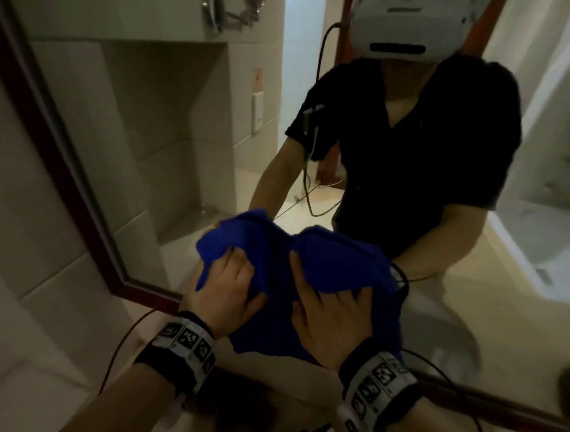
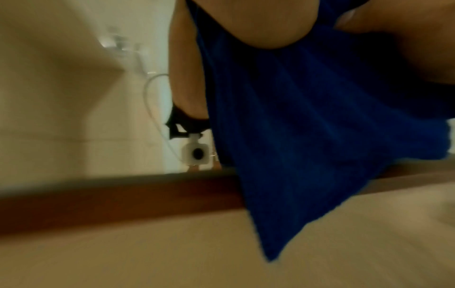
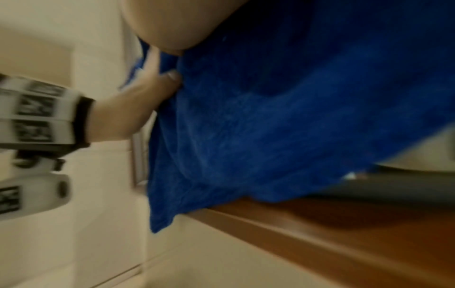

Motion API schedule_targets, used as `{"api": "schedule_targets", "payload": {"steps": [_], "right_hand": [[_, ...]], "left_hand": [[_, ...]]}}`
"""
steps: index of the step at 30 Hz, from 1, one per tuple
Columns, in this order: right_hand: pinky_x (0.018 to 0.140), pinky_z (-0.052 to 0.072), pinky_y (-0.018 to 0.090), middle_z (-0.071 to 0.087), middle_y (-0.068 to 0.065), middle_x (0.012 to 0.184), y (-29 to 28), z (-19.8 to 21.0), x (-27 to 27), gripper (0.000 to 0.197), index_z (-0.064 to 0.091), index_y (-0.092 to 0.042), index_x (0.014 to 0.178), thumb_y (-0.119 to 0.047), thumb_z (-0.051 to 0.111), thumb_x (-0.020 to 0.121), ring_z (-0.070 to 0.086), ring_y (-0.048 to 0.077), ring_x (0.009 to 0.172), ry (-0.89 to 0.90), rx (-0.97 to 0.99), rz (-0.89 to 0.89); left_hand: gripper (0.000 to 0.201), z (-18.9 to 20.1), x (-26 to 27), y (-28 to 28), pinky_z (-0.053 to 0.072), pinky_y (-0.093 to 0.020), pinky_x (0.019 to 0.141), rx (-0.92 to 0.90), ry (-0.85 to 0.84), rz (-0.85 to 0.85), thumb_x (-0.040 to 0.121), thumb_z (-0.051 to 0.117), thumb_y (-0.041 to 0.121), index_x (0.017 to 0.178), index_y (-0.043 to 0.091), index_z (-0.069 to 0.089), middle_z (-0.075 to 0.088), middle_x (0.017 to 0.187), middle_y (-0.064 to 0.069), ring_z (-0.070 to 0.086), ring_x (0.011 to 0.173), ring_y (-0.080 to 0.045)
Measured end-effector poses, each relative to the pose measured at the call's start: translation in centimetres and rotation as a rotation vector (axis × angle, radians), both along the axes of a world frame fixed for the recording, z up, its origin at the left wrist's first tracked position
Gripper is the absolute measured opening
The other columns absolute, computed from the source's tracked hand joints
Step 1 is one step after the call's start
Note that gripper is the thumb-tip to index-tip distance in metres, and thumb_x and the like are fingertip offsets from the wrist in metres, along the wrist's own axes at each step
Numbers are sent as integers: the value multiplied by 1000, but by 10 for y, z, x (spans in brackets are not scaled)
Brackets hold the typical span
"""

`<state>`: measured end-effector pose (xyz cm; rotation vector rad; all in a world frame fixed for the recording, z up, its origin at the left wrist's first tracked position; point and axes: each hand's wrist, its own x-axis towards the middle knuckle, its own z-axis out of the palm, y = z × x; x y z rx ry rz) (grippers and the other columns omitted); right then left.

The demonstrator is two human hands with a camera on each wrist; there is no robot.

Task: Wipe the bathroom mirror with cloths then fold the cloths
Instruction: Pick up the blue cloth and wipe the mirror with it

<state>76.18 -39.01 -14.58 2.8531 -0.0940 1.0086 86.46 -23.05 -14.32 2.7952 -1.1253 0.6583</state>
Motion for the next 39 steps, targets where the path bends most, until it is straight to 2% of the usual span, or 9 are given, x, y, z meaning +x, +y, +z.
{"api": "schedule_targets", "payload": {"steps": [9,11,14,17,19,23,29,36,39], "right_hand": [[101,23,34,64,-14,116,158,-15,138,63,57,-29,133,-47,65,73,41,13,107,173,-243,223],[101,24,33,65,-14,112,171,-19,148,53,65,-31,121,-49,64,71,42,13,106,208,-244,234],[107,19,34,63,-9,121,164,-18,143,60,63,-28,123,-53,53,71,48,16,114,261,-266,231],[115,0,36,46,-1,146,135,-18,122,75,43,-20,145,-50,25,79,28,22,132,354,-229,251],[115,-6,33,40,-1,150,111,-22,102,69,38,-21,148,-43,26,84,22,21,136,382,-229,259],[113,7,33,44,-3,147,46,-31,50,61,41,-25,146,-38,43,87,26,19,132,370,-311,229],[96,31,28,61,-7,130,-55,-42,-47,60,50,-31,140,-34,65,82,51,14,115,298,-228,131],[79,46,39,57,-2,131,-195,-57,-184,75,34,-36,147,-30,66,80,49,24,112,391,-111,-64],[75,54,44,61,2,128,-267,-57,-247,91,25,-37,150,-24,74,74,61,29,106,439,19,-110]], "left_hand": [[46,-39,98,127,40,-51,94,-415,187,213,101,19,36,109,8,54,60,95,-22,54,93,-39],[48,-52,100,130,31,-42,109,-516,309,245,93,32,34,117,0,56,61,107,-31,52,106,-40],[47,-66,100,125,33,-66,98,-339,529,361,70,71,23,106,-7,66,59,110,-38,52,106,-58],[94,-76,92,107,40,-56,94,-314,662,242,86,22,76,99,-8,63,60,104,-34,55,100,-48],[87,-85,80,91,46,-54,66,-343,665,165,93,3,64,64,-1,54,57,65,-27,55,63,-44],[58,-83,24,37,44,-63,63,-365,504,137,97,11,46,64,10,44,51,56,-17,50,54,-40],[62,-71,-54,-48,18,-59,106,-2,318,42,91,26,48,138,14,45,49,128,-28,39,117,-52],[41,-45,-152,-180,55,-43,51,258,381,-178,43,92,24,74,5,74,71,95,-19,69,84,-36],[16,-60,-199,-249,59,-39,58,304,133,-394,70,69,21,80,8,74,71,96,-16,71,81,-29]]}}
